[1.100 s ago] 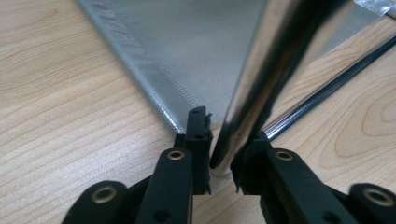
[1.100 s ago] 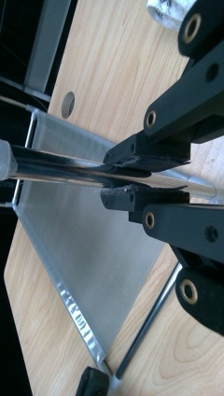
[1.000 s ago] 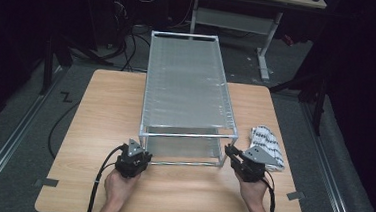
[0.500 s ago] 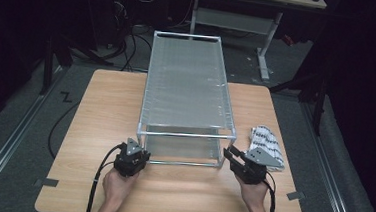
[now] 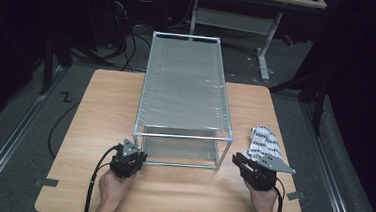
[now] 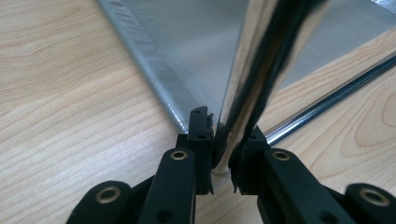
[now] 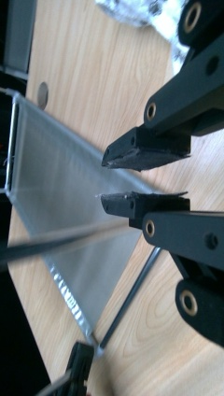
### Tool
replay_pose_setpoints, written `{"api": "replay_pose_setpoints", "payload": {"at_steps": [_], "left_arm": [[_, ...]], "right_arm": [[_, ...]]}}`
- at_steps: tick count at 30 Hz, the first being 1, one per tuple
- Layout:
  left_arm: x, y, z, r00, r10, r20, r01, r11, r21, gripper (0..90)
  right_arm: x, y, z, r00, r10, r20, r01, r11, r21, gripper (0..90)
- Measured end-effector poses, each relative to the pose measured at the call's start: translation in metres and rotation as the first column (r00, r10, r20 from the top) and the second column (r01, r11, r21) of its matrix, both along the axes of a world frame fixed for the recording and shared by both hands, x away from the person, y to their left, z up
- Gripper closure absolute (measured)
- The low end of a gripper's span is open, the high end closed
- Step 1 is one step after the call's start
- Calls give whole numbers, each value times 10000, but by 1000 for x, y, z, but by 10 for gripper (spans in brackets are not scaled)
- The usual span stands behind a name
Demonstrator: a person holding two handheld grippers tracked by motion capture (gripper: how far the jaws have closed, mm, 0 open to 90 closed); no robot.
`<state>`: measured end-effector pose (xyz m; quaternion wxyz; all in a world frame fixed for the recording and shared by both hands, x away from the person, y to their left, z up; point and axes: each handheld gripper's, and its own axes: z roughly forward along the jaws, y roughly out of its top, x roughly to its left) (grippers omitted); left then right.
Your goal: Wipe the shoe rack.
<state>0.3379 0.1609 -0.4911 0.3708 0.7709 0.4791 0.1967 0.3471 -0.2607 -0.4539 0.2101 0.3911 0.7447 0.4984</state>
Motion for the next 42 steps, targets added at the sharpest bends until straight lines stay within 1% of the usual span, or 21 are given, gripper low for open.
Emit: {"api": "replay_pose_setpoints", "payload": {"at_steps": [5, 11, 14, 15, 16, 18, 20, 21, 23, 27, 30, 35, 42], "left_arm": [[-3, 5, 0, 10000, 59, 5, -59, 10000, -9, 799], [-5, 9, 0, 10000, 92, 10, -92, 10000, -28, 798], [-5, 10, 0, 10000, 44, -4, -44, 10000, -49, 798], [-5, 10, 0, 10000, 42, -2, -42, 10000, -42, 797], [-5, 10, 0, 10000, 53, -1, -53, 10000, -44, 798], [-5, 10, 0, 10000, 58, -12, -58, 10000, -24, 797], [-5, 11, 0, 10000, 48, -10, -48, 10000, -36, 798], [-5, 11, 0, 10000, 46, -9, -46, 10000, -40, 797], [-5, 12, 0, 10000, 49, -1, -49, 10000, -55, 797], [-6, 12, -1, 10000, 52, 1, -52, 10000, -85, 797], [-5, 12, -1, 10000, 29, -14, -29, 9999, -112, 796], [-5, 13, -1, 10000, 20, -41, -20, 9999, -110, 795], [-6, 12, -1, 10000, 11, -22, -12, 9999, -106, 795]], "right_arm": [[16, 4, -10, 9994, -119, -315, 109, 9994, -322, 814], [44, 19, -20, 9979, -191, -622, 155, 9982, -579, 817], [60, 30, -23, 9984, -124, -551, 62, 9938, -1111, 815], [66, 34, -23, 9982, -80, -592, 5, 9922, -1245, 816], [71, 38, -24, 9982, -33, -593, -44, 9917, -1288, 817], [81, 44, -26, 9967, 78, -805, -188, 9904, -1368, 820], [89, 49, -29, 9955, 225, -919, -348, 9903, -1348, 825], [92, 52, -31, 9947, 301, -987, -440, 9890, -1415, 827], [97, 57, -34, 9928, 404, -1125, -575, 9865, -1531, 831], [105, 62, -42, 9898, 505, -1333, -700, 9868, -1459, 842], [107, 64, -45, 9883, 570, -1415, -784, 9855, -1507, 847], [108, 68, -45, 9877, 795, -1349, -1012, 9815, -1624, 851], [112, 71, -46, 9859, 819, -1462, -1060, 9805, -1657, 851]]}}
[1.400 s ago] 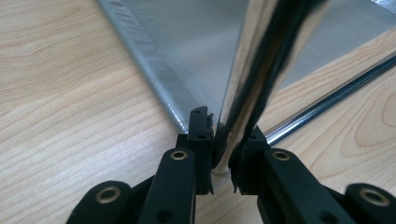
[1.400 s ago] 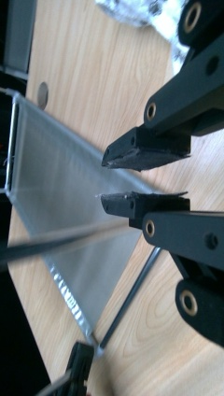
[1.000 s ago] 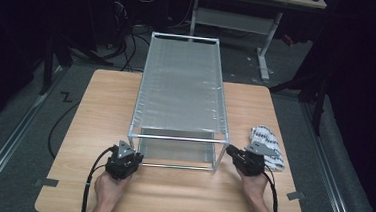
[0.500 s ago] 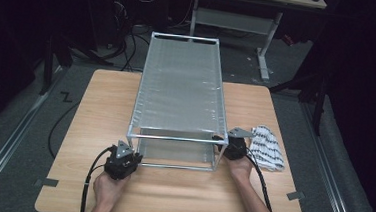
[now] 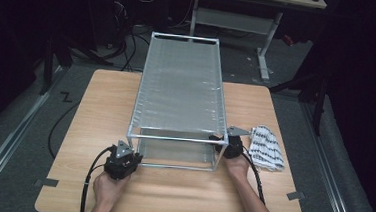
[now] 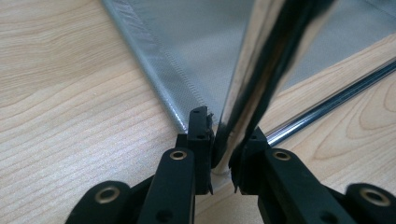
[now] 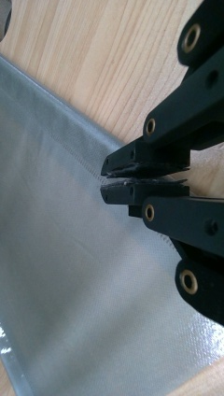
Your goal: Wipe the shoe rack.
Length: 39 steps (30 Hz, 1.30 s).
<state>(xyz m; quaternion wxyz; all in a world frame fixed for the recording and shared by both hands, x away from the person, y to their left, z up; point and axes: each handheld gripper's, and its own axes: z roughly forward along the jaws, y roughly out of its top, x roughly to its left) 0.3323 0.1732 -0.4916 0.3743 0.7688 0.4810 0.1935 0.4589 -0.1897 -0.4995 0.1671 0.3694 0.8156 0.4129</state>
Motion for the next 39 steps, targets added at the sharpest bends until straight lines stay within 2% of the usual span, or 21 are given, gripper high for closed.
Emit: {"api": "replay_pose_setpoints", "payload": {"at_steps": [9, 15, 21, 27, 39], "left_arm": [[0, 0, 0, 10000, -10, -24, 10, 10000, 9, 794], [0, 0, 0, 10000, -54, -21, 54, 10000, 17, 795], [-3, -1, 1, 9999, -141, 5, 141, 9997, 174, 799], [-5, 1, 0, 9999, -135, 52, 134, 9997, 195, 801], [-6, 2, 0, 9999, -73, 124, 69, 9996, 279, 806]], "right_arm": [[13, 13, 0, 10000, -27, -64, 23, 9984, -560, 851], [24, 19, 0, 9996, -222, -154, 212, 9977, -645, 853], [31, 24, 1, 9995, -312, -92, 301, 9946, -996, 872], [26, 25, 0, 9993, -349, 116, 359, 9937, -1061, 898], [15, 25, 0, 9993, -348, 138, 362, 9925, -1170, 900]]}}
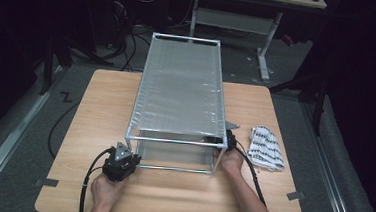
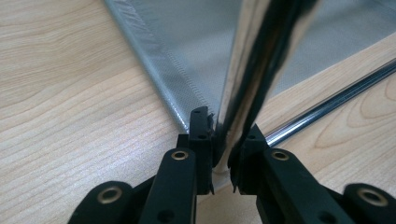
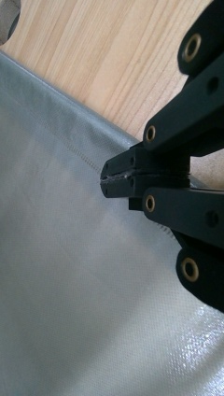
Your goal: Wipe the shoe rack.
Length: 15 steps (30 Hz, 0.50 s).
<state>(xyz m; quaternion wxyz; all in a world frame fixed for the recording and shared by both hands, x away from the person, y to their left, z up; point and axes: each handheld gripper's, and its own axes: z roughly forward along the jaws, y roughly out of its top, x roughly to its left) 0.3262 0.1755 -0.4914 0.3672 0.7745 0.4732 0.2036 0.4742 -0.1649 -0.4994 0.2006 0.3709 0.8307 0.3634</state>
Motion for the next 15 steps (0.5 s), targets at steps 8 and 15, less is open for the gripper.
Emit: {"api": "replay_pose_setpoints", "payload": {"at_steps": [8, 15], "left_arm": [[-5, 4, 0, 9999, 126, 7, -126, 9999, -36, 808], [-3, 18, 0, 9992, 396, -60, -396, 9992, -33, 807]], "right_arm": [[-4, 1, 2, 9997, 152, -203, -152, 9999, -9, 900], [-12, 9, 1, 9988, 447, -178, -447, 9990, -20, 900]]}}
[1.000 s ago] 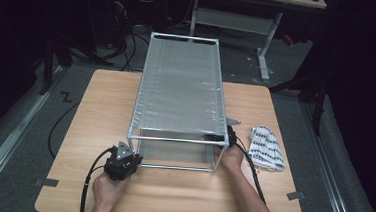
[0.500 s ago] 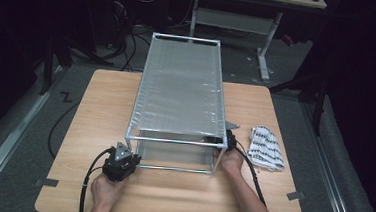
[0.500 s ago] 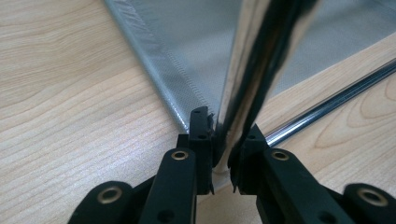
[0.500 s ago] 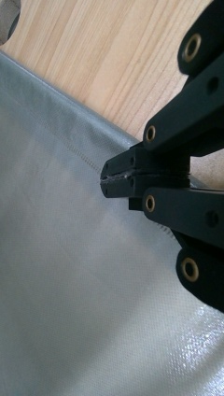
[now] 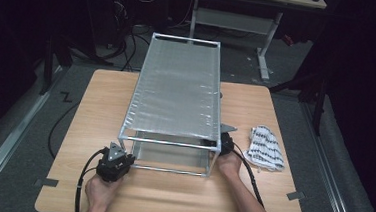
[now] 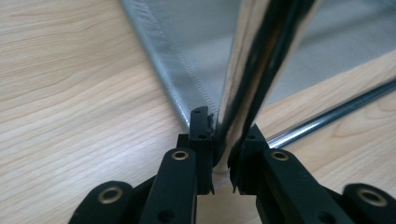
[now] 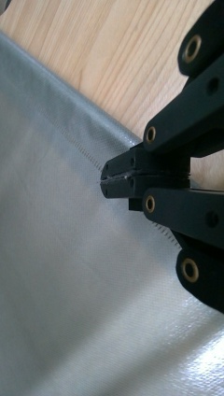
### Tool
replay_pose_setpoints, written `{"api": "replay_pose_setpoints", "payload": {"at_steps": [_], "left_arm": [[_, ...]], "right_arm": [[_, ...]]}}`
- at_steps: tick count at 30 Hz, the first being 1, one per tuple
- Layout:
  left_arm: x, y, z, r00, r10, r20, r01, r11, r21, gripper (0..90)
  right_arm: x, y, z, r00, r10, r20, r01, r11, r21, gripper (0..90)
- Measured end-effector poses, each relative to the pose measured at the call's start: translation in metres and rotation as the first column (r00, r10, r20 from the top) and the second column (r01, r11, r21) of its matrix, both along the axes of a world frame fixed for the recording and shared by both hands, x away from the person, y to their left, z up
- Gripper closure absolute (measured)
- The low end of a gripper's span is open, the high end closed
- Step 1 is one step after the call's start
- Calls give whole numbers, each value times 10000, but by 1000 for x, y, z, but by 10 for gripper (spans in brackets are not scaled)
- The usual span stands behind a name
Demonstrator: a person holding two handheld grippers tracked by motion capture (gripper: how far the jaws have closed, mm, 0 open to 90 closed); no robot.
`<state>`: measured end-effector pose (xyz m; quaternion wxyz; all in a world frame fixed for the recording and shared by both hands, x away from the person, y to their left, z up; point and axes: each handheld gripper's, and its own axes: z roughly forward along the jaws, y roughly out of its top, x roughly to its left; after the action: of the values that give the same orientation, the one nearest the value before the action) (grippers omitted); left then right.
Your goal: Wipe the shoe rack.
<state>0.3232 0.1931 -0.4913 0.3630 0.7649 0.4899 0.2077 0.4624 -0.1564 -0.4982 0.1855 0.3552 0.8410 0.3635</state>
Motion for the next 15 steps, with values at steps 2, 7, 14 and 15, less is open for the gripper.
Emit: {"api": "replay_pose_setpoints", "payload": {"at_steps": [2, 7, 14, 15], "left_arm": [[1, 0, 0, 10000, 33, 0, -33, 10000, 19, 808], [2, 0, 0, 10000, 64, 27, -64, 10000, -7, 808], [2, 1, 0, 10000, 4, 33, -4, 10000, -9, 808], [3, 2, 0, 10000, 49, 7, -49, 10000, -19, 808]], "right_arm": [[-2, 1, 0, 10000, 19, 59, -19, 10000, -55, 900], [3, 3, 0, 9999, -113, 83, 114, 9998, -168, 900], [7, 3, 0, 9996, -288, -5, 288, 9996, -20, 900], [7, 4, 1, 9995, -300, -12, 300, 9995, -50, 900]]}}
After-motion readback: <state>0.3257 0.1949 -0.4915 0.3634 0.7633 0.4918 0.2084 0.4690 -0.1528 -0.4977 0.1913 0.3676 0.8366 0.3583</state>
